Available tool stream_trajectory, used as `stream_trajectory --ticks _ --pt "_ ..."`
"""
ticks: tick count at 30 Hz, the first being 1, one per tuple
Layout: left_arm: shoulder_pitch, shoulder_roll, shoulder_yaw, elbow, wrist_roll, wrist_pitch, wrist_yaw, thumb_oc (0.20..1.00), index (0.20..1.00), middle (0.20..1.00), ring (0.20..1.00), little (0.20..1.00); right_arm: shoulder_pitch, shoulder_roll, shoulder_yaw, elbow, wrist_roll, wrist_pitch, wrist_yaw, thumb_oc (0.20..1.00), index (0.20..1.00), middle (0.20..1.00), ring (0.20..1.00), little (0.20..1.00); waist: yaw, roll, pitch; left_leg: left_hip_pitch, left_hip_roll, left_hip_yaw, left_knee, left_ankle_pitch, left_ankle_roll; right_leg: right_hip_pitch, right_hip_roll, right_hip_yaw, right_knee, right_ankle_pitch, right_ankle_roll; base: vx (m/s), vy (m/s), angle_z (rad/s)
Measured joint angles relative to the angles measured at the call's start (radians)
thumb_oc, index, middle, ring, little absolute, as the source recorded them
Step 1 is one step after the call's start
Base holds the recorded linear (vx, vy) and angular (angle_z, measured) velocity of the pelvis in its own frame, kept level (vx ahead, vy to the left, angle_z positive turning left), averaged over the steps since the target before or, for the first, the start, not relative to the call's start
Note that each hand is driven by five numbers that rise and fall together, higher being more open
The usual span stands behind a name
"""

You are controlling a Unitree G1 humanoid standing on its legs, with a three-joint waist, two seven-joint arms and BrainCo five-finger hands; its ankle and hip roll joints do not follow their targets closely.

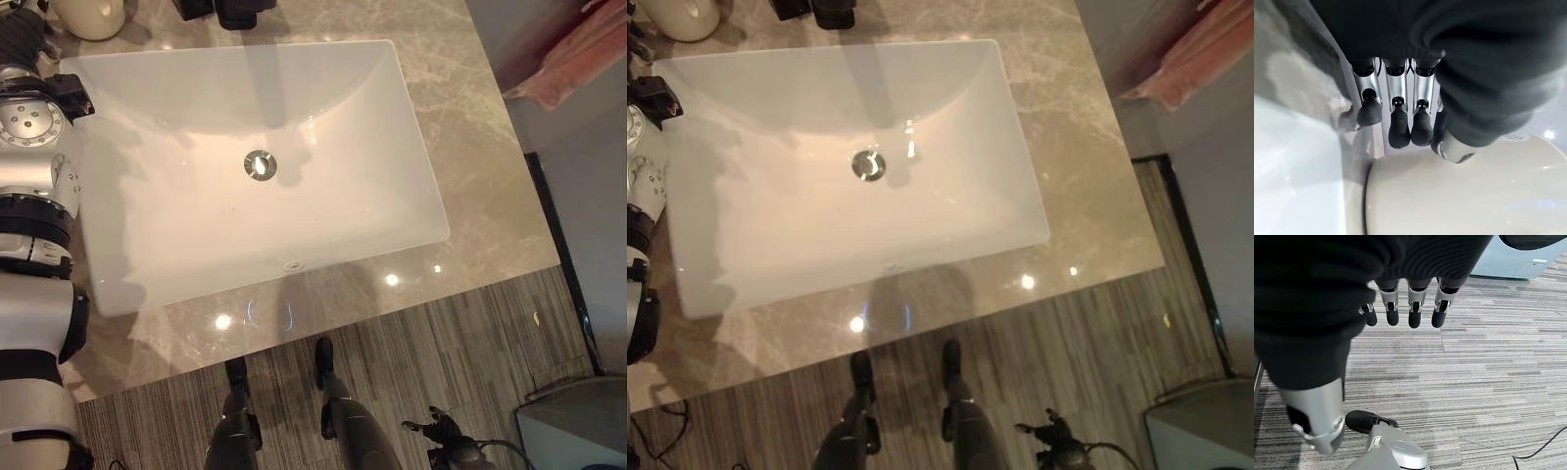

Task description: Put brush and paste in cup on sink, flatten towel.

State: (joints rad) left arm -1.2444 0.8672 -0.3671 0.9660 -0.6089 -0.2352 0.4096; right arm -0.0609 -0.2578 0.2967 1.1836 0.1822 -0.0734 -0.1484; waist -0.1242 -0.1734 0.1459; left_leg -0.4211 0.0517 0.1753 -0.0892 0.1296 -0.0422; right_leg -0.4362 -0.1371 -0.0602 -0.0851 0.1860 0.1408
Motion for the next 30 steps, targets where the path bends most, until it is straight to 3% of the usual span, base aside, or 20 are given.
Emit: stream_trajectory --ticks 2,6,8,9,10,11,13,14,16,20,21,24,28,30 --pt "0.065 -0.012 0.022 -0.023 0.029 0.009 0.026 0.2 0.2 0.2 0.2 0.2 -0.006 0.001 0.0 0.0 0.0 -0.001 0.0 1.0 1.0 1.0 1.0 1.0 0.007 0.002 0.001 0.038 0.012 -0.006 0.0 0.0 -0.003 0.042 0.007 -0.009 0.0 -0.007 -0.006 0.02 -0.109 0.06" --pt "0.384 -0.027 0.214 -0.375 0.076 -0.006 0.091 0.2 0.2 0.2 0.2 0.2 -0.002 -0.003 -0.006 -0.006 -0.002 0.004 -0.001 1.0 1.0 1.0 1.0 1.0 0.022 0.032 0.011 0.075 0.021 -0.048 0.0 0.003 -0.012 0.102 0.018 -0.054 0.0 -0.025 -0.024 0.01 -0.063 0.23" --pt "0.456 -0.049 0.255 -0.44 0.095 -0.01 0.103 0.2 0.2 0.2 0.2 0.2 0.004 -0.007 -0.009 -0.006 -0.004 0.004 -0.001 1.0 1.0 1.0 1.0 1.0 0.032 0.046 0.02 0.089 0.021 -0.07 0.0 0.004 -0.014 0.129 0.018 -0.073 0.0 -0.036 -0.028 0.0 -0.032 0.32" --pt "0.635 -0.088 0.393 -0.617 0.125 -0.015 0.115 0.2 0.2 0.2 0.2 0.2 0.004 -0.007 -0.019 -0.008 -0.013 0.008 0.0 1.0 1.0 1.0 1.0 1.0 0.045 0.06 0.028 0.112 0.023 -0.084 -0.001 0.002 -0.02 0.16 0.02 -0.09 -0.001 -0.046 -0.028 0.01 -0.02 0.26" --pt "0.691 -0.117 0.423 -0.652 0.144 -0.035 0.126 0.2 0.2 0.2 0.2 0.2 0.016 -0.011 -0.023 -0.007 -0.019 0.005 -0.001 1.0 1.0 1.0 1.0 1.0 0.056 0.065 0.03 0.127 0.024 -0.086 -0.001 0.002 -0.02 0.175 0.021 -0.089 -0.001 -0.05 -0.028 0.03 -0.021 0.3" --pt "0.731 -0.124 0.445 -0.661 0.152 -0.037 0.136 0.2 0.2 0.2 0.2 0.2 0.019 -0.015 -0.029 0.007 -0.036 0.009 0.001 1.0 1.0 1.0 1.0 1.0 0.096 0.075 0.037 0.139 0.026 -0.106 -0.001 -0.001 -0.023 0.197 0.024 -0.108 -0.001 -0.059 -0.032 0.03 -0.021 0.23" --pt "0.927 -0.183 0.586 -0.834 0.188 -0.056 0.132 0.2 0.2 0.2 0.2 0.2 0.024 -0.018 -0.053 0.006 -0.054 0.011 0.002 1.0 1.0 1.0 1.0 1.0 0.099 0.079 0.039 0.166 0.026 -0.121 -0.001 -0.008 -0.032 0.235 0.024 -0.123 -0.001 -0.069 -0.03 0.04 0.028 0.32" --pt "0.994 -0.208 0.598 -0.88 0.196 -0.066 0.122 0.2 0.2 0.2 0.2 0.2 0.037 -0.026 -0.06 0.01 -0.062 0.011 0.003 1.0 1.0 1.0 1.0 1.0 0.118 0.085 0.041 0.182 0.024 -0.141 -0.001 -0.008 -0.032 0.264 0.024 -0.143 -0.001 -0.08 -0.029 0.06 0.069 0.43" --pt "1.125 -0.21 0.611 -0.956 0.194 -0.08 0.056 0.2 0.2 0.2 0.2 0.2 0.052 -0.029 -0.106 0.01 -0.079 0.011 0.012 1.0 1.0 1.0 1.0 1.0 0.149 0.08 0.039 0.209 0.023 -0.151 -0.001 -0.011 -0.032 0.296 0.024 -0.155 -0.001 -0.092 -0.029 0.06 0.079 0.28" --pt "1.243 -0.25 0.618 -1.068 0.184 -0.096 -0.099 0.2 0.2 0.2 0.2 0.2 0.065 -0.032 -0.17 0.008 -0.079 0.008 0.032 1.0 1.0 1.0 1.0 1.0 0.162 0.076 0.032 0.259 0.008 -0.164 -0.001 -0.02 -0.02 0.354 0.01 -0.168 0.0 -0.103 -0.019 0.05 0.118 0.11" --pt "1.244 -0.29 0.605 -1.087 0.172 -0.098 -0.136 0.2 0.2 0.2 0.2 0.2 0.077 -0.031 -0.192 0.008 -0.079 0.007 0.043 1.0 1.0 1.0 1.0 1.0 0.162 0.078 0.024 0.275 0.002 -0.164 -0.001 -0.025 -0.013 0.37 0.003 -0.168 -0.001 -0.104 -0.018 0.01 0.161 -0.02" --pt "1.229 -0.301 0.486 -1.11 0.123 -0.099 -0.223 0.2 0.2 0.2 0.2 0.2 0.124 -0.03 -0.226 0.01 -0.078 0.007 0.048 1.0 1.0 1.0 1.0 1.0 0.142 0.082 -0.018 0.301 -0.018 -0.152 0.0 -0.027 -0.004 0.387 -0.014 -0.158 0.001 -0.099 -0.009 -0.11 0.161 -0.1" --pt "1.102 -0.325 0.326 -1.145 0.097 -0.109 -0.293 0.2 0.2 0.2 0.2 0.2 0.135 -0.029 -0.234 0.012 -0.08 0.008 0.047 1.0 1.0 1.0 1.0 1.0 0.094 0.083 -0.032 0.322 -0.046 -0.045 0.0 -0.047 0.018 0.331 -0.039 -0.049 0.026 -0.075 0.019 -0.24 0.173 -0.71" --pt "0.982 -0.348 0.238 -1.126 0.096 -0.109 -0.308 0.2 0.2 0.2 0.2 0.2 0.127 -0.023 -0.212 0.024 -0.082 0.011 0.041 1.0 1.0 1.0 1.0 1.0 0.075 0.086 -0.031 0.301 -0.049 0.024 0.025 -0.065 0.046 0.276 -0.032 -0.038 0.027 0.008 0.02 -0.23 0.166 -1.25"
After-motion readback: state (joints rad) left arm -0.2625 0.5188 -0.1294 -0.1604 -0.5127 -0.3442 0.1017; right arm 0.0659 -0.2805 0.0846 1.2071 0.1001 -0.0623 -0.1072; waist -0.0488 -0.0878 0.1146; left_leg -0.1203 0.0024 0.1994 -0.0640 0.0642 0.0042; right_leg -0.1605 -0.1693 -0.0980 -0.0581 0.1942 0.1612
